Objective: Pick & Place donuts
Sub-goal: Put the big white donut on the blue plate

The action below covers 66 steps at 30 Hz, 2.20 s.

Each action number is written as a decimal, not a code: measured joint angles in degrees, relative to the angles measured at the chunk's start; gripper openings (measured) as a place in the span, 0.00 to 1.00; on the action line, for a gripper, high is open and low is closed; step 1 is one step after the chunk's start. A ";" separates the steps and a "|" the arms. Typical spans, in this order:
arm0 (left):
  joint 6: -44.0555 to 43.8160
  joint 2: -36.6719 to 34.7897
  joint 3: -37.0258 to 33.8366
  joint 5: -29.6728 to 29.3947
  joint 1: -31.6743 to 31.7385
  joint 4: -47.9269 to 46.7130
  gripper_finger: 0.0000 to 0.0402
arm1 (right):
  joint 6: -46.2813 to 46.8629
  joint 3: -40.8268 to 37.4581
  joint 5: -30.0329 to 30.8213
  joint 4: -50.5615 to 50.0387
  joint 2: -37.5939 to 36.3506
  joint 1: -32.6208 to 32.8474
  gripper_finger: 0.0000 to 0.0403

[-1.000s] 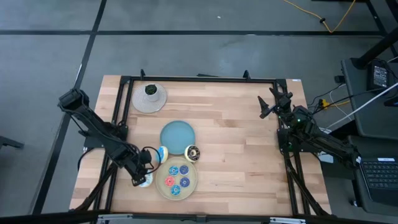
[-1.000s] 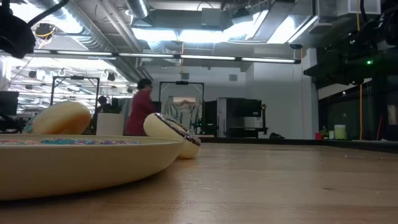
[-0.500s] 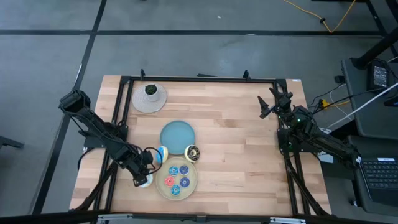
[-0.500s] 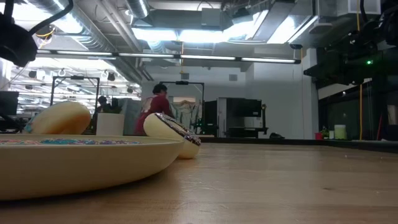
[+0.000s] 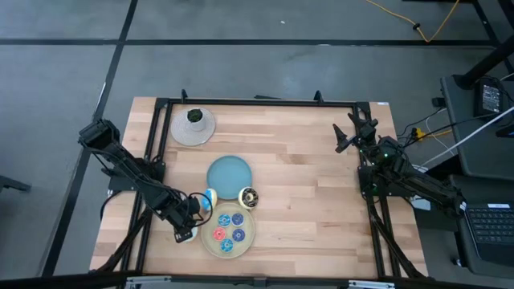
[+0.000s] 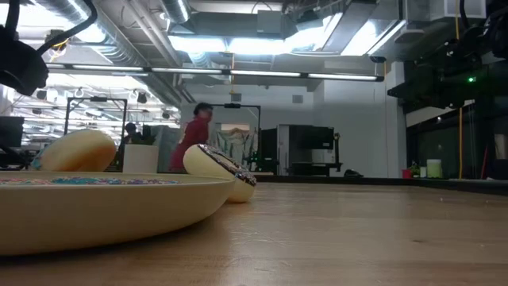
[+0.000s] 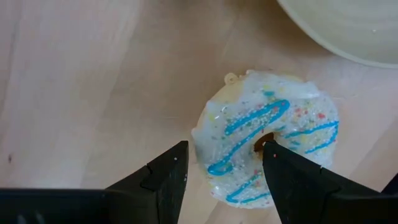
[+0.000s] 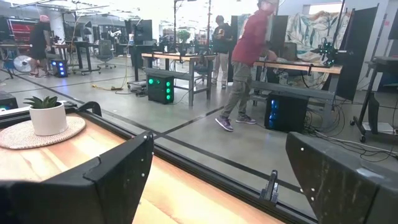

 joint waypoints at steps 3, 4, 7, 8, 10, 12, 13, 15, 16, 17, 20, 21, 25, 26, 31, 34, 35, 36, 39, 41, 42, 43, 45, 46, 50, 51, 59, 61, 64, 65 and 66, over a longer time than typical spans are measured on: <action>0.00 -0.01 0.00 0.26 -0.04 0.05 0.49 | 0.00 0.00 0.00 0.00 -0.01 0.01 0.91; 0.00 -0.01 0.00 0.39 -0.04 0.04 0.49 | 0.00 0.01 0.00 0.00 0.00 0.00 0.91; 0.00 0.01 0.00 0.44 -0.04 0.06 0.49 | 0.00 -0.01 0.00 0.00 -0.01 -0.01 0.91; 0.00 0.01 0.00 0.44 -0.04 0.06 0.49 | 0.00 -0.01 0.00 0.00 0.00 0.02 0.91; -0.02 0.01 -0.30 0.89 -0.03 0.60 0.47 | 0.00 0.02 0.00 0.00 0.00 0.01 0.91; -0.03 0.01 -0.54 1.00 -0.04 0.45 0.44 | 0.00 0.02 0.00 0.00 -0.01 0.01 0.91; -0.04 0.01 -0.57 1.01 -0.04 0.53 0.42 | 0.00 0.01 0.00 0.00 0.00 0.02 0.91; -0.06 0.01 -0.57 1.01 -0.04 0.54 0.39 | 0.01 0.00 0.00 -0.01 -0.01 0.00 0.91; -0.07 0.01 -0.57 1.01 -0.04 0.54 0.37 | 0.00 0.00 0.00 -0.02 -0.01 0.02 0.91; -0.07 0.01 -0.57 1.01 -0.03 0.54 0.35 | 0.00 0.01 0.00 0.00 -0.01 0.02 0.91; -0.73 0.01 -0.57 0.99 -0.04 0.52 0.30 | 0.00 0.00 0.00 0.00 -0.01 0.01 0.91; -0.88 0.01 -0.57 1.01 -0.04 0.52 0.28 | 0.00 0.01 0.00 0.00 -0.01 -0.01 0.91; -0.98 -0.03 0.05 1.22 -0.04 0.06 0.23 | 0.00 -0.01 0.00 0.00 -0.01 0.02 0.91; -1.00 -0.21 0.13 1.22 -0.04 0.04 0.21 | 0.00 0.01 0.00 -0.02 0.01 0.02 0.91; -1.04 -0.52 1.18 1.41 -0.04 -0.23 0.14 | 0.00 0.00 0.00 -0.02 -0.01 0.02 0.91; -1.08 -0.52 1.96 1.80 -0.12 -0.40 0.11 | 0.00 0.02 0.00 -0.01 -0.01 0.02 0.91; -1.17 -0.52 2.30 1.88 -0.15 -0.42 0.10 | 0.00 0.01 0.00 0.00 0.01 0.01 0.91; -1.51 -0.52 2.68 2.01 -0.15 -0.51 0.09 | 0.00 0.01 0.00 -0.02 0.00 0.01 0.91; -1.66 -0.18 5.37 1.99 -0.15 -2.59 0.07 | 0.01 0.01 0.00 0.00 0.01 0.00 0.91; -1.63 0.18 8.31 1.26 -0.15 -6.09 0.06 | 0.00 0.01 0.00 -0.01 -0.01 0.02 0.91; -1.56 0.24 9.87 0.50 -0.13 -8.46 0.06 | 0.01 0.02 0.00 -0.01 -0.01 0.02 0.91; -1.23 0.28 11.33 -0.02 -0.06 -10.32 0.06 | 0.00 0.01 -0.02 -0.01 0.00 -0.01 0.91; -0.31 0.34 13.93 -0.67 -0.04 -13.06 0.06 | 0.02 0.02 0.00 0.00 -0.01 -0.01 0.91; 0.05 0.34 15.02 -0.81 0.07 -14.21 0.06 | 0.00 0.02 0.00 -0.02 0.01 0.01 0.91; 1.72 1.33 19.45 -0.58 1.11 -16.96 0.06 | 0.00 0.01 0.00 0.00 -0.01 0.01 0.91; 2.42 1.78 20.68 -0.39 1.52 -17.59 0.06 | 0.00 0.00 0.00 -0.01 0.01 0.00 0.91; 8.80 7.10 30.71 1.03 5.67 -21.14 0.06 | 0.00 -0.01 0.00 -0.01 -0.01 0.01 0.91; 10.64 8.51 32.94 1.52 7.05 -21.28 0.06 | 0.00 0.02 0.00 0.00 -0.01 0.02 0.91; 13.31 10.44 35.99 1.99 9.35 -21.51 0.06 | 0.00 0.00 0.00 0.00 0.00 0.01 0.91; 14.02 11.09 36.97 1.99 10.21 -21.93 0.06 | 0.00 0.02 0.00 0.00 0.01 0.02 0.91; 14.70 11.80 37.99 1.99 11.14 -22.59 0.06 | 0.00 -0.01 -0.01 -0.01 0.00 0.02 0.91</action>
